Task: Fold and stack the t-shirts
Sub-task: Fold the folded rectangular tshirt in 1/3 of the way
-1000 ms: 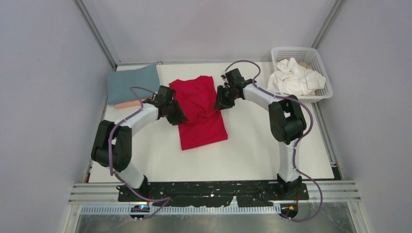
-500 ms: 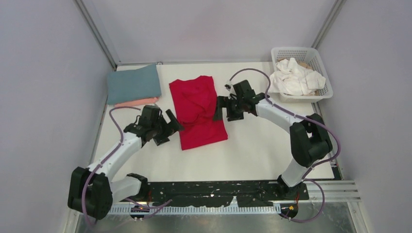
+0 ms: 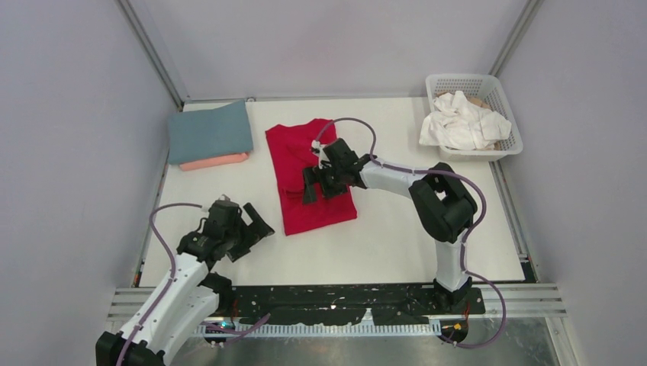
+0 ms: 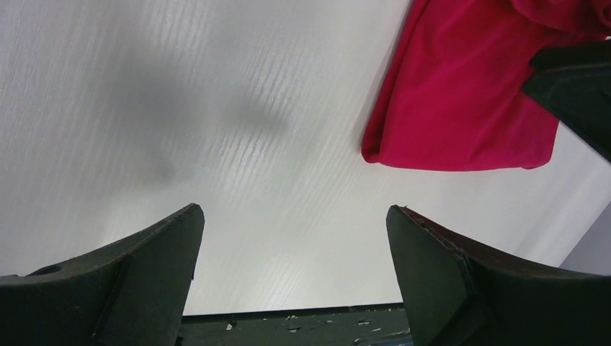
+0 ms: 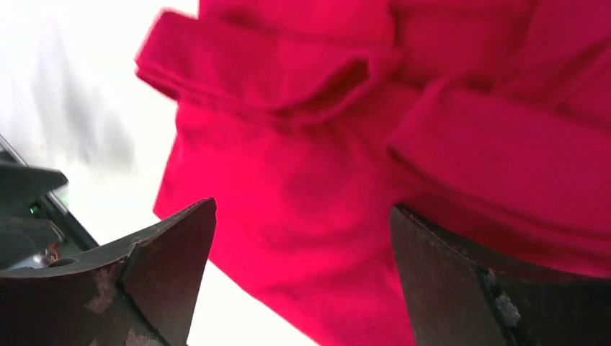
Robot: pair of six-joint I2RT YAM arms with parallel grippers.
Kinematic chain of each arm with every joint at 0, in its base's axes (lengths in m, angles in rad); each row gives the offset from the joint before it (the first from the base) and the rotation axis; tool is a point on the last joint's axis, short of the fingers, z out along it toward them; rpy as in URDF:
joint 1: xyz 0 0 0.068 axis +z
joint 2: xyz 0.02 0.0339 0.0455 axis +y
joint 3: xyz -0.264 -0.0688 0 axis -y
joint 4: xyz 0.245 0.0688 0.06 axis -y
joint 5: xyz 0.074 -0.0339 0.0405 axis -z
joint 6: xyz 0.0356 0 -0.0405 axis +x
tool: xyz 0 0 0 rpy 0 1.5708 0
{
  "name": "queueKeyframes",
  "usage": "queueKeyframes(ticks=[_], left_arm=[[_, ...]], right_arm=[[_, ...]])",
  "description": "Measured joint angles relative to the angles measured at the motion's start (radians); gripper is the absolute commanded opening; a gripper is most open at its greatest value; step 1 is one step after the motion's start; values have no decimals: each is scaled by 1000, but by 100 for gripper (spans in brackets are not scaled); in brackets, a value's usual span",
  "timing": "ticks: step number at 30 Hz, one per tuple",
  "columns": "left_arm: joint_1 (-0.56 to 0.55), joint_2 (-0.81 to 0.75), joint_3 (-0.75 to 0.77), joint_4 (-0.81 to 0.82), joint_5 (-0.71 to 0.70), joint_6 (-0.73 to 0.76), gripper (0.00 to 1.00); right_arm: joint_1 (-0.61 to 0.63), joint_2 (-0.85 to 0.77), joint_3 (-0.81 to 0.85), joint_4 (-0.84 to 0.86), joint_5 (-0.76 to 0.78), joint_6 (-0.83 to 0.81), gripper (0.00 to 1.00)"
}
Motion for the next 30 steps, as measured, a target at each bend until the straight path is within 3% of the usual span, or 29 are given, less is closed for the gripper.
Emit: queueKeyframes(ticks=[6,16,20,22,25,30], left_arm=[[0,-34,-32,-8,6,-8,100],[0,-19,-40,-2,44,-11,100],[0,-15,-50,30,77,-12,100],[0,2,-55,60,90,-19,100],[-1,52,-55,124,108,-27,98],[-31,215,-47,262,126,-42,81]], right_arm=[[0,84,131,63,91,-23,95],[-16,353,524,39,187,-66,95],[-24,338,604,11,216,-102,95],[-27,269,552,18,236,-111,95],[-34,51,314,56,274,-103,95],[-77,-360,-126,87,282,-9,95]])
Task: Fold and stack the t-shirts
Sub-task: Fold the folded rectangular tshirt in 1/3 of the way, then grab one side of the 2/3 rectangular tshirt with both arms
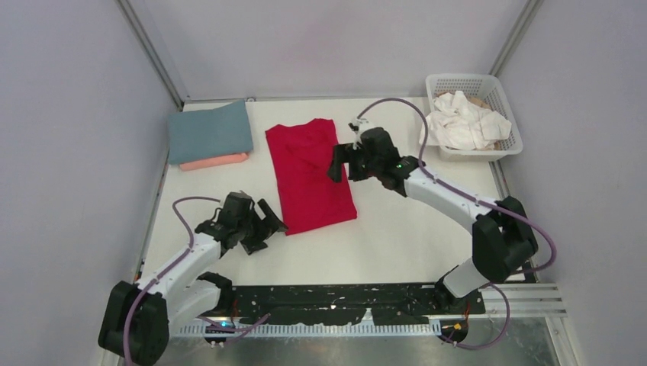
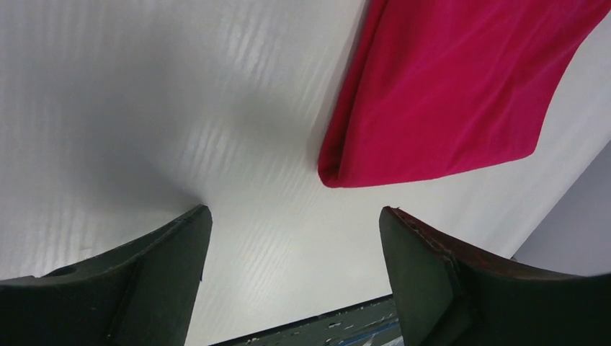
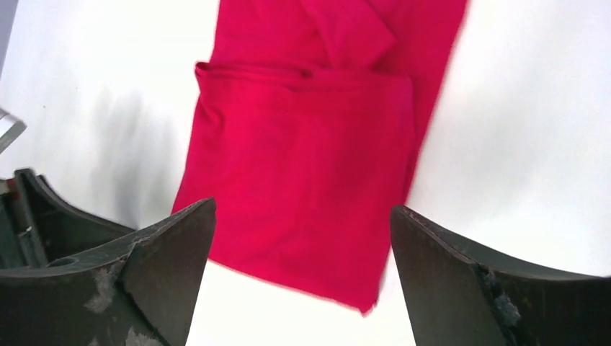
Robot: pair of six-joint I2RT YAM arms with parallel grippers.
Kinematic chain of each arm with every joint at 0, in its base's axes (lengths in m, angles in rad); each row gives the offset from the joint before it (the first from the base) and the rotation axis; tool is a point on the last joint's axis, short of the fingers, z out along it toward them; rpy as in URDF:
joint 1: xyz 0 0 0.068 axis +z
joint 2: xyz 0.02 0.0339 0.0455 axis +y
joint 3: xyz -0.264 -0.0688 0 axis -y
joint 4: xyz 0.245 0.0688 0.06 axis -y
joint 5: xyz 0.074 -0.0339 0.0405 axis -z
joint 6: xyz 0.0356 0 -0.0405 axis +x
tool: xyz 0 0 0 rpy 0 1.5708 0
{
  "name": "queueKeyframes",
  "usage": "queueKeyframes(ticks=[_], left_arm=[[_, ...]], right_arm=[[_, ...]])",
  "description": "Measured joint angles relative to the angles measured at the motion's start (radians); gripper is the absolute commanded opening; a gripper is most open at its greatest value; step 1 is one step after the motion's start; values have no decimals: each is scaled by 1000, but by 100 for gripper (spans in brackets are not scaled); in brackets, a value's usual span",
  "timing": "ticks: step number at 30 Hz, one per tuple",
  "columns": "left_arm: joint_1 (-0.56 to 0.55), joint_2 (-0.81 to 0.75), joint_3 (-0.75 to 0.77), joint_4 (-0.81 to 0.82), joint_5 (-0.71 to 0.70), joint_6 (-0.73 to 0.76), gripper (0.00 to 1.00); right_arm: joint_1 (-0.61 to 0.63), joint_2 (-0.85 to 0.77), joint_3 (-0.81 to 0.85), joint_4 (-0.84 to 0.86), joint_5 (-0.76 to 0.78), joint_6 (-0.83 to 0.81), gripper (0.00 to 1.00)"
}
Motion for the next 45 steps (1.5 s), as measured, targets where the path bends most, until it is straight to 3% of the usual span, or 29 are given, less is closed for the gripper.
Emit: queueKeyframes(ticks=[4,8,13,17,19,24,27,28,30,38,45], left_arm=[[-45,157,54,78,13,-12,71],[-82,241,76,133,17,-30,56],[-89,287,78,175,16,-55,49],[-91,328,90,206,16,-69,37],[-92,354,98,217,19,-72,33],[-93,407,115,241,23,-74,1],[-93,435,128,254,34,-71,0],[-93,440,130,256,38,-70,0],[-93,443,132,259,42,-70,0],[-154,305,70,190,11,-61,0],[-361,-84,64,-107,-34,-87,0]], right_arm=[[-83,-112,-190,8,-67,108,99],[-113,-50,-276,-29,-130,207,88],[-104,-2,-336,-40,-174,283,73],[-104,-1,-356,-25,-195,319,57],[-104,2,-367,-18,-210,333,55],[-95,5,-380,-4,-222,359,46],[-91,25,-378,13,-229,370,24],[-90,35,-376,18,-227,373,11],[-89,48,-376,25,-229,378,6],[-63,-51,-471,46,-230,349,5],[-32,-459,-594,-187,-331,294,5]])
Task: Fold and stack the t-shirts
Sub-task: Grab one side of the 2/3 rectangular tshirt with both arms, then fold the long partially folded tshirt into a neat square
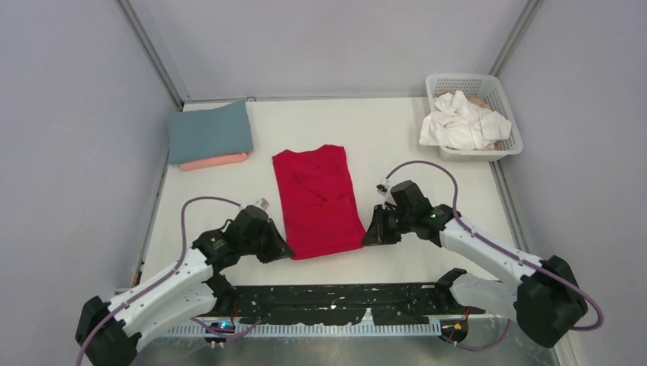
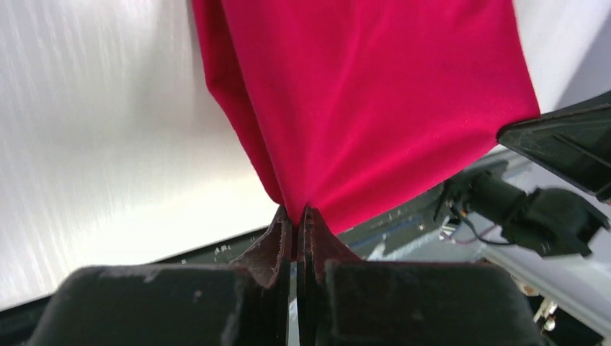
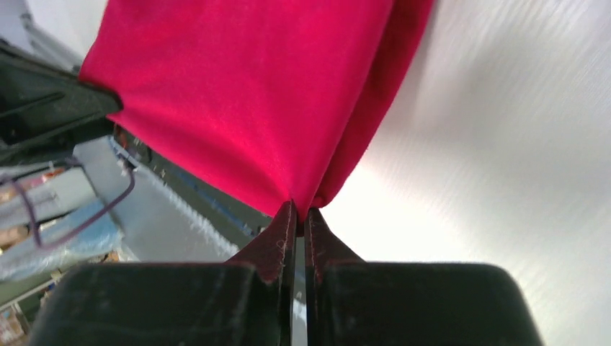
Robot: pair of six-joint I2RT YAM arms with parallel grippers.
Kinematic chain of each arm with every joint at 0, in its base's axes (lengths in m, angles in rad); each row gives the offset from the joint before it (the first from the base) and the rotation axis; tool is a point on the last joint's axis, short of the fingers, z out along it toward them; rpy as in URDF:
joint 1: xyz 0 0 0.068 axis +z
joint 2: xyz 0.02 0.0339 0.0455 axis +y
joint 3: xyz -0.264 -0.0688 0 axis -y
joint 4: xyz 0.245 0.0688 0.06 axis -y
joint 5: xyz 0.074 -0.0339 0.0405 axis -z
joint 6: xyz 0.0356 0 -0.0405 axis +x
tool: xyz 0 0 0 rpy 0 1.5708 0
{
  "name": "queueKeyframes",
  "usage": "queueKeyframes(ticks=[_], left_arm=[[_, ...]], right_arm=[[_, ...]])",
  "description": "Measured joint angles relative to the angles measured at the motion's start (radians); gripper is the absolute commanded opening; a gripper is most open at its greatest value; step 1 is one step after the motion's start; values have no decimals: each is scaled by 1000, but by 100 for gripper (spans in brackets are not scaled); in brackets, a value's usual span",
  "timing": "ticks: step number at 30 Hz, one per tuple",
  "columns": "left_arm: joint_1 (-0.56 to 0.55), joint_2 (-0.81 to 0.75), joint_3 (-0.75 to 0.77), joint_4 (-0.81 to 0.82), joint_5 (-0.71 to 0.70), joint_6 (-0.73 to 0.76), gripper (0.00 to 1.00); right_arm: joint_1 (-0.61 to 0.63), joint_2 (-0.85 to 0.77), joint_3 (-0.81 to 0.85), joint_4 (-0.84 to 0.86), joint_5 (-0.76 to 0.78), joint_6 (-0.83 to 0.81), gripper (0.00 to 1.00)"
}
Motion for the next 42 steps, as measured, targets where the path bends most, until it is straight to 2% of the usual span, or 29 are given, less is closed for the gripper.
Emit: queueKeyframes(ticks=[5,9,12,15,21,27,42], left_arm=[[-60,-250,1,-122,24,-57,0],[-59,-274,51,-159,26,-55,0],[-37,-198,156,-200,7,-14,0],[34,-134,244,-188,2,40,0],[221,12,308,-105,52,125,0],[353,145,358,-27,101,189,0],[497,657,610,85,175,291,0]], right_arm=[[6,-198,31,-192,-109,-42,5],[3,-212,162,-293,-137,-85,5],[-20,-174,271,-296,-139,-113,5],[-72,-111,333,-267,-149,-121,5],[-137,63,442,-211,-140,-123,5],[-166,231,578,-156,-128,-125,5],[-224,631,819,-90,-50,-121,5]])
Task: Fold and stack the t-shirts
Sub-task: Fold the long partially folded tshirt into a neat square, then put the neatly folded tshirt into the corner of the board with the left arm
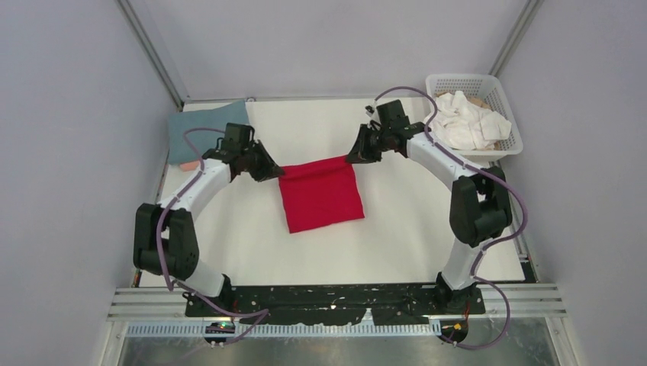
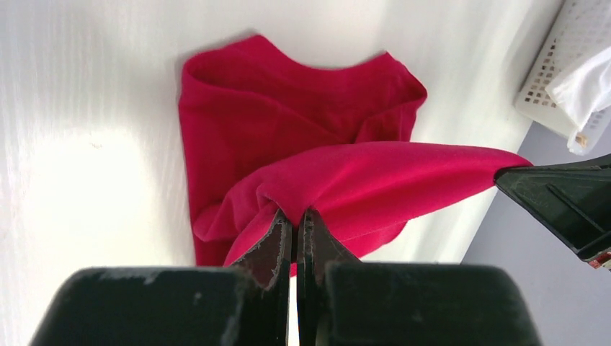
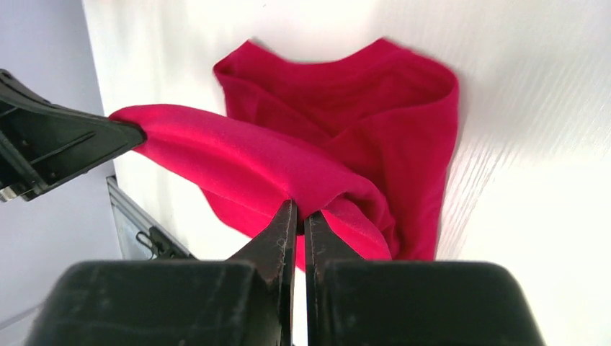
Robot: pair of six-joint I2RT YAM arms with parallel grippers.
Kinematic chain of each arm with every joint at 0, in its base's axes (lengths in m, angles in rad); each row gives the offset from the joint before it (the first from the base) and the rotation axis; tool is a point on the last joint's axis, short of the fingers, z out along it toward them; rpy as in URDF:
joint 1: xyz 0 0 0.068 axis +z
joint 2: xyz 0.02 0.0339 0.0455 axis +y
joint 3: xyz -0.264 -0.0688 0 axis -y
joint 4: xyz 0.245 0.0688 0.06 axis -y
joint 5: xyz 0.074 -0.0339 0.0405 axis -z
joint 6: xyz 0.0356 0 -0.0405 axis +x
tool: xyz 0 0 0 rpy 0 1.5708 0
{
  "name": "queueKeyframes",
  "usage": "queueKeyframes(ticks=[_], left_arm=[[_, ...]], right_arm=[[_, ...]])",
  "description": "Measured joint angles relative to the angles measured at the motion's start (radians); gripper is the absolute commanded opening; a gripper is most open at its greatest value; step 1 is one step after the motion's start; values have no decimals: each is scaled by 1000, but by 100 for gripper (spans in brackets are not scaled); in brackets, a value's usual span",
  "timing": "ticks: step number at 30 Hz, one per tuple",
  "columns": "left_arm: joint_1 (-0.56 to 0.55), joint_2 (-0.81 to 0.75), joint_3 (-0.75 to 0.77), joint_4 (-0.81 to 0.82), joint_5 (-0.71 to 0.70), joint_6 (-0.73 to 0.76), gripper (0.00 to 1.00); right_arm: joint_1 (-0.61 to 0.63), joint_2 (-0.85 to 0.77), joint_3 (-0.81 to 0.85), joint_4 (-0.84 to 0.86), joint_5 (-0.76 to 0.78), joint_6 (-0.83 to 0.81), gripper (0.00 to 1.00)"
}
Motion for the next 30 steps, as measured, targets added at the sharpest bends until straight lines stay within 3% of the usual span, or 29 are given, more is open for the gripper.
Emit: queueKeyframes(ticks=[3,5,8,9,10,11,12,17,24,30], left_arm=[[11,88,58,1,1,15,0],[16,145,93,0,4,24,8],[24,227,135,1,13,34,43],[27,254,149,-1,13,44,56],[29,272,160,-5,14,51,72],[33,284,170,-11,14,58,92],[35,292,181,-19,14,64,99],[41,264,206,-44,17,76,100],[43,74,21,-32,35,77,100],[35,134,-31,-16,38,80,93]], right_arm=[[-4,78,44,8,11,1,6],[-8,131,68,11,19,4,16],[-11,204,95,23,41,11,35],[-13,234,113,21,47,11,59],[-14,256,129,22,50,14,69],[-17,285,154,19,53,14,96],[-21,307,180,19,56,8,99],[-26,290,209,14,75,-19,95],[5,-41,-126,161,-29,12,95],[65,-134,-334,315,-170,68,95]])
